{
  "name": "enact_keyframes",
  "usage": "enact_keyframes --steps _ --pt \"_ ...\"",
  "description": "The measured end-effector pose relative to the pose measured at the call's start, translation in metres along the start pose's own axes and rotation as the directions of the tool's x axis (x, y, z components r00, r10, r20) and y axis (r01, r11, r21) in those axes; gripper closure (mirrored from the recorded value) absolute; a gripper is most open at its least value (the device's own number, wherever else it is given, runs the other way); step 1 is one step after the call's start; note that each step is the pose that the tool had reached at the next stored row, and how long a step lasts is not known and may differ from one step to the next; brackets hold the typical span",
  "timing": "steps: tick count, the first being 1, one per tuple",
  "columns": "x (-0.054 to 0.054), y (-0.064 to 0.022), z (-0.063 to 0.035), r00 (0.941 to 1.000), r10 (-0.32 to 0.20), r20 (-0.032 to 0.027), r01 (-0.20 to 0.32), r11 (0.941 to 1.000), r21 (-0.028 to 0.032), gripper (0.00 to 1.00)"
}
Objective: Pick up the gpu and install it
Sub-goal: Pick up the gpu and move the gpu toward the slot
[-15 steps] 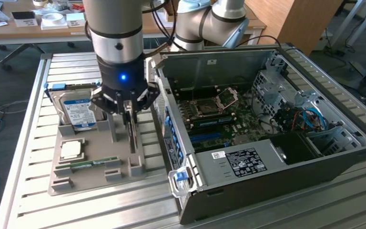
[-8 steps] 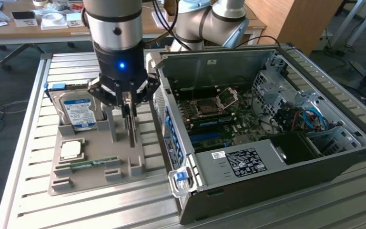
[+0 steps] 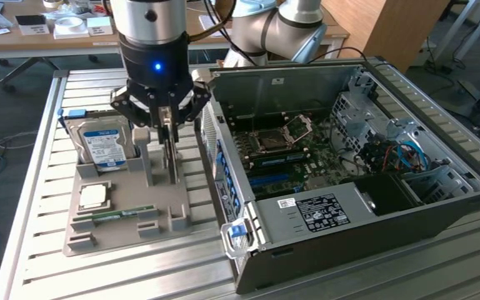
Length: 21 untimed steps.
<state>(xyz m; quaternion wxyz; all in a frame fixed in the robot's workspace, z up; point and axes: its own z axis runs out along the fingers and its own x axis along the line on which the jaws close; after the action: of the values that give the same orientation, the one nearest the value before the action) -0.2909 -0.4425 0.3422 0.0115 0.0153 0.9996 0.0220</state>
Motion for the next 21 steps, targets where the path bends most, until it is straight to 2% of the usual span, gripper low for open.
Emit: enact_keyframes --steps 8,21 --pt "0.000 0.0006 -0.0134 1.0000 0.000 0.0000 0.000 1.0000 0.0001 0.73" --pt "-0.002 0.0023 -0.0522 1.0000 0.000 0.0000 0.000 1.0000 0.0001 0.73"
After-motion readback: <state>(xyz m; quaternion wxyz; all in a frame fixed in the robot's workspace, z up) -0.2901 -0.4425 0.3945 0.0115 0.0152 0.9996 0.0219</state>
